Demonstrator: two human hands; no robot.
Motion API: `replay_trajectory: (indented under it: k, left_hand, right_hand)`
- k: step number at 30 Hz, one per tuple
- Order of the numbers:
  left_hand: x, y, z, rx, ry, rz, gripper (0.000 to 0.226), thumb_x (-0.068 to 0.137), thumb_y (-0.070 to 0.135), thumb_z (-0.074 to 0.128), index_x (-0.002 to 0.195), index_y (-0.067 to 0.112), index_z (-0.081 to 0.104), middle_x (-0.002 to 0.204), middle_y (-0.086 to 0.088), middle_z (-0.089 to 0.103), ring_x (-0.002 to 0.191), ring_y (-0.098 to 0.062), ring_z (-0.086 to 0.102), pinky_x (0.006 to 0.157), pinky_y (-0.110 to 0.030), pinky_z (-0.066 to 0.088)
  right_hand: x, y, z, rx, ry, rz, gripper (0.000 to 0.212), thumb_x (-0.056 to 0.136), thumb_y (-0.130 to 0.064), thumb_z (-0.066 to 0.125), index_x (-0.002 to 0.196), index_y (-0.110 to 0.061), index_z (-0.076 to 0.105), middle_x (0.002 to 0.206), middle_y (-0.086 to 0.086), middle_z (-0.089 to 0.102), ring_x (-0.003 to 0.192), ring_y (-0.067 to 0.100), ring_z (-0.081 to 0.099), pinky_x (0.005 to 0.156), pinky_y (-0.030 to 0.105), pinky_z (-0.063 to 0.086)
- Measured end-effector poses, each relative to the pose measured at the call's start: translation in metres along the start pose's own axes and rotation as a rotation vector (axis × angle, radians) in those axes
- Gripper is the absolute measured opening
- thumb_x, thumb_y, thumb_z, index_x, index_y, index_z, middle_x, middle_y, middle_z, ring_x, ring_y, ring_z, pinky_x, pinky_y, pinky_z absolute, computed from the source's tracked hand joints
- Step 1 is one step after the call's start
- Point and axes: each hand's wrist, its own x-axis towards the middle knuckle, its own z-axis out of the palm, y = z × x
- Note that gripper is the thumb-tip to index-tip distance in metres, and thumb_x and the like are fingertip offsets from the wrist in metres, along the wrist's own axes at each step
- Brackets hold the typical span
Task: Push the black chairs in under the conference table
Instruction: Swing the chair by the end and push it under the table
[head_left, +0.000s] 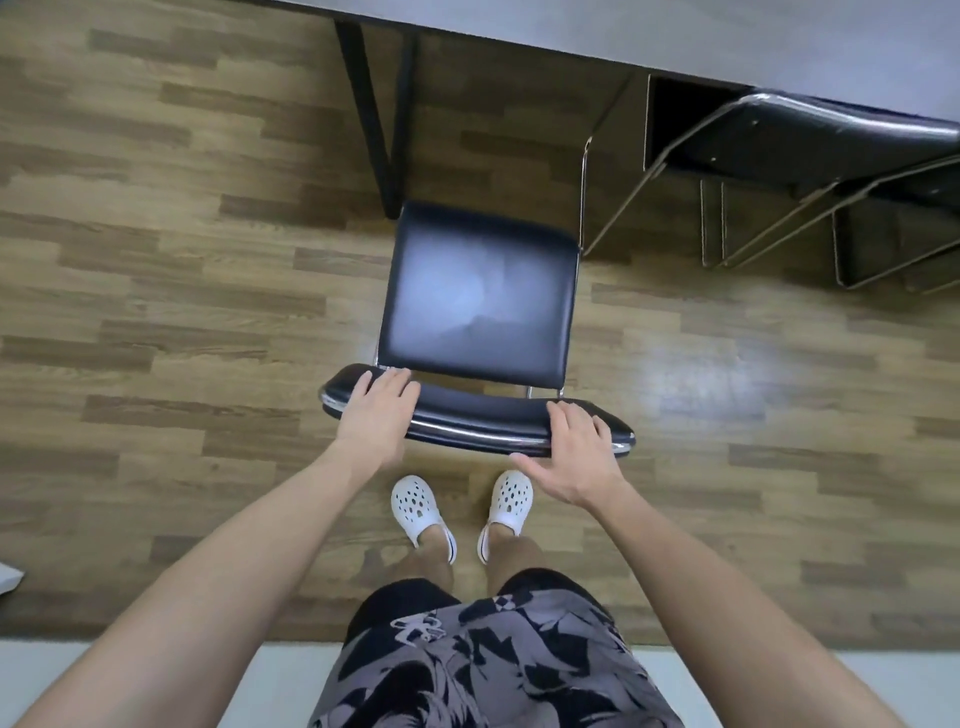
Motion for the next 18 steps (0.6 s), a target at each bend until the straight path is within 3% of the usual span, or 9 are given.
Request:
replay_trajectory:
  k: [2,7,12,16,18]
  left_hand:
    - [0.001,-0.002,0.004,0.001,0.03,-0.017,0.07,0.079,0.011,0.067,0.143,0.012,0.035,0.159,-0.007,0.024,0.148,-0.022,0.018,0.119,-0.042,0.01]
    - [0.003,0.002,0.009,0.001,0.042,-0.062,0.066,0.075,0.015,0.072,0.134,0.013,0.044,0.154,-0.006,0.033,0.145,-0.024,0.024,0.118,-0.044,0.014]
    - [0.01,0.006,0.01,-0.018,0.034,-0.12,0.059,0.074,0.02,0.072,0.128,0.017,0.049,0.141,0.0,0.049,0.135,-0.023,0.038,0.113,-0.044,0.021]
    - [0.012,0.007,0.011,-0.004,0.014,-0.146,0.055,0.072,0.024,0.074,0.122,0.019,0.052,0.13,0.002,0.056,0.124,-0.023,0.047,0.108,-0.041,0.025]
    - [0.012,0.006,0.011,0.007,0.004,-0.147,0.054,0.073,0.025,0.073,0.122,0.02,0.051,0.129,0.002,0.057,0.122,-0.024,0.048,0.107,-0.04,0.026]
  right_hand:
    - [0.001,0.004,0.004,-0.034,-0.01,0.025,0.093,0.08,-0.067,0.051,0.147,-0.008,0.026,0.15,0.007,0.033,0.141,0.024,0.024,0.117,0.047,0.017]
    - [0.008,0.002,0.019,-0.146,0.074,0.071,0.062,0.075,-0.029,0.068,0.129,-0.007,0.045,0.125,0.006,0.053,0.118,0.026,0.046,0.107,0.043,0.031]
    - [0.012,0.005,0.026,-0.175,0.112,0.098,0.058,0.065,-0.022,0.08,0.115,-0.01,0.054,0.104,0.003,0.06,0.1,0.026,0.055,0.1,0.044,0.04]
    - [0.018,0.007,0.028,-0.156,0.072,0.088,0.078,0.061,-0.017,0.081,0.13,-0.01,0.046,0.104,0.002,0.06,0.101,0.025,0.055,0.1,0.043,0.039]
    - [0.019,0.006,0.026,-0.156,0.058,0.084,0.064,0.062,-0.016,0.082,0.118,-0.014,0.051,0.102,0.0,0.06,0.1,0.024,0.055,0.1,0.043,0.038]
